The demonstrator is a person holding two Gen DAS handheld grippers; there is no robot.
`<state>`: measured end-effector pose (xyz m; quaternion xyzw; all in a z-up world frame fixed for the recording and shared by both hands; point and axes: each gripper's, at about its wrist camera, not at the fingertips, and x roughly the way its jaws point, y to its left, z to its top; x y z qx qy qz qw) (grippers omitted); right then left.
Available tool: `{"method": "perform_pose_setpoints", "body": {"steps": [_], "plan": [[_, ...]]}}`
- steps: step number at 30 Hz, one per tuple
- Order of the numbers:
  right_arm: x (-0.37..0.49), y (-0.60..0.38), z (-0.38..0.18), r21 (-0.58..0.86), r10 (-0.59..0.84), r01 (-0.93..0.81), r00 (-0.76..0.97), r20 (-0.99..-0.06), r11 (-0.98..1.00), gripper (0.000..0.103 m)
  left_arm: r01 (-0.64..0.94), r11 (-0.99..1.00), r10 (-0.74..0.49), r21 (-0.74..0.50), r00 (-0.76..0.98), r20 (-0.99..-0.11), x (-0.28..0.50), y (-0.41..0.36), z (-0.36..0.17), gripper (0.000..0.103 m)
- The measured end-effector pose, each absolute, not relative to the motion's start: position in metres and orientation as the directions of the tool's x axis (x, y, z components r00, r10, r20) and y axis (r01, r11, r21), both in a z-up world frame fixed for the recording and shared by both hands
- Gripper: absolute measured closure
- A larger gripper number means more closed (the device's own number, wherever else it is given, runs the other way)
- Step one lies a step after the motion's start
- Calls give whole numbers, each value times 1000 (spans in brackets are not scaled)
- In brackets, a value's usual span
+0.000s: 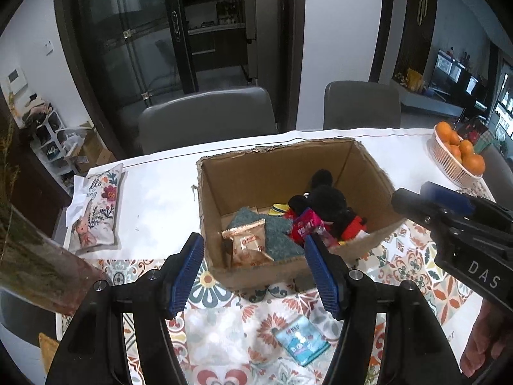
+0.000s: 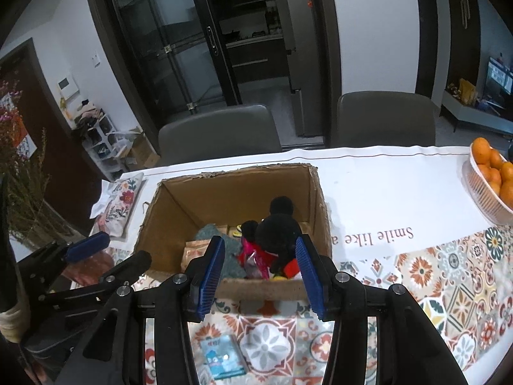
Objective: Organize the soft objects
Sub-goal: 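Lift both tools from the box and move toward the tissue pack and flower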
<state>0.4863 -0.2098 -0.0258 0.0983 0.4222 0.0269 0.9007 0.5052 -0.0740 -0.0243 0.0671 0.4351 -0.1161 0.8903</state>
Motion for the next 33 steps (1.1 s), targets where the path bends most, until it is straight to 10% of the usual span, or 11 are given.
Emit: {"method": "perform_pose_setpoints", "body": {"steps": [33], "plan": [[310, -176, 3, 124, -19, 157, 688, -725, 980, 38, 348, 937, -246, -19, 624, -742, 357, -38, -17, 31]]}}
